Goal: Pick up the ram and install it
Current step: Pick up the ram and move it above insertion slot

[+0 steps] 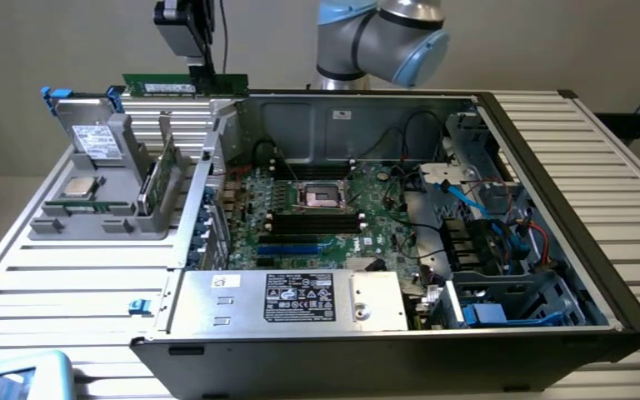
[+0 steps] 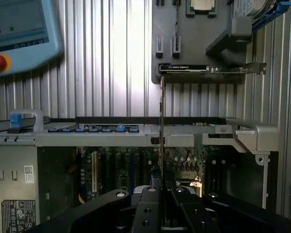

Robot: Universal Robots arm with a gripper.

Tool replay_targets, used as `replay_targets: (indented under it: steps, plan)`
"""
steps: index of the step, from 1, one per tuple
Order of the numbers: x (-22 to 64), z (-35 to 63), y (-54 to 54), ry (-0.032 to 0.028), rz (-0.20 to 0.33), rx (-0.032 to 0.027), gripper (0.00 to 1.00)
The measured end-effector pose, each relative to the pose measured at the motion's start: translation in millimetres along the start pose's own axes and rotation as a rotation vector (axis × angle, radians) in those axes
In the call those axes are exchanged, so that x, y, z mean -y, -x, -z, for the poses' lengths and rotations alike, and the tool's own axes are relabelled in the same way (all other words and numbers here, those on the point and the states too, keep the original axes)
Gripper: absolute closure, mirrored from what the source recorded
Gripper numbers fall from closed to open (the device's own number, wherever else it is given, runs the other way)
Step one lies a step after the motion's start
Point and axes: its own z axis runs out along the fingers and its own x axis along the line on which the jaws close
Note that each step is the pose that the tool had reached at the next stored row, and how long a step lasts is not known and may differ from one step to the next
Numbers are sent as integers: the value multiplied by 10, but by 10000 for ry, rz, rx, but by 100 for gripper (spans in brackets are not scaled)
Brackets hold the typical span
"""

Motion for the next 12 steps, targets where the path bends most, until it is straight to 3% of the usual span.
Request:
replay_targets:
  steps: [12]
  plan:
    - [547,8,4,0,-1,0,87]
